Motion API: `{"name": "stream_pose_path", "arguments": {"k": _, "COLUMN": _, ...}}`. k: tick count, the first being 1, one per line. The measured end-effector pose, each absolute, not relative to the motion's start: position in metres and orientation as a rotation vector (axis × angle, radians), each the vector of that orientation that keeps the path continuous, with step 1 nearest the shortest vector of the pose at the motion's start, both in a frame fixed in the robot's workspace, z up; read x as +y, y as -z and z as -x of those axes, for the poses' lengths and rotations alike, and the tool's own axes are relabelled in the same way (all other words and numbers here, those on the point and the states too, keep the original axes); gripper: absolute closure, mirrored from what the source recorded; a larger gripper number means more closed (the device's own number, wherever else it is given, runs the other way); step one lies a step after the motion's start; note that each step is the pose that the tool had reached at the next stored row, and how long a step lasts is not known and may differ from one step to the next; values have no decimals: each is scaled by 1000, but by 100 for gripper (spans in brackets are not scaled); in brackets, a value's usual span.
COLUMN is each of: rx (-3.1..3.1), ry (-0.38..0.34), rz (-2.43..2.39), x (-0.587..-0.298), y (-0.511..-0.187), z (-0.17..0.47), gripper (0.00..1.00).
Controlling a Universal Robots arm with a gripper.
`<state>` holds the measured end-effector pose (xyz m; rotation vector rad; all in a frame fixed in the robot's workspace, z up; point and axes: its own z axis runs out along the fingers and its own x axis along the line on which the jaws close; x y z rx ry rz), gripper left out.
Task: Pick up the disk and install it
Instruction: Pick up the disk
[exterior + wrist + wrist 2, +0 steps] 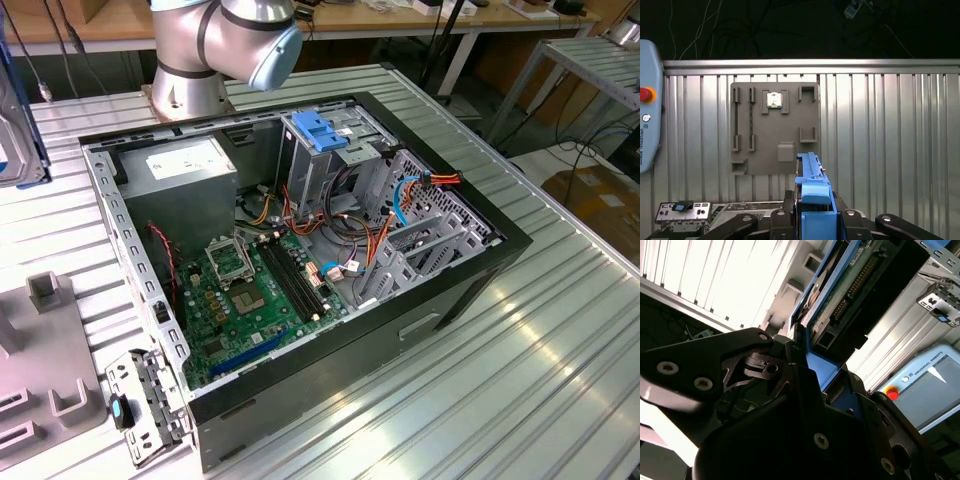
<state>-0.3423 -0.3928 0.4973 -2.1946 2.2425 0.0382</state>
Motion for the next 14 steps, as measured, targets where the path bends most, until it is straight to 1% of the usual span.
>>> {"name": "stream_pose_path", "arguments": {"k": 14, "rx": 2243, "ry": -38, "rz": 2195, "x": -398, "y": -497, "z": 307, "gripper": 63}}
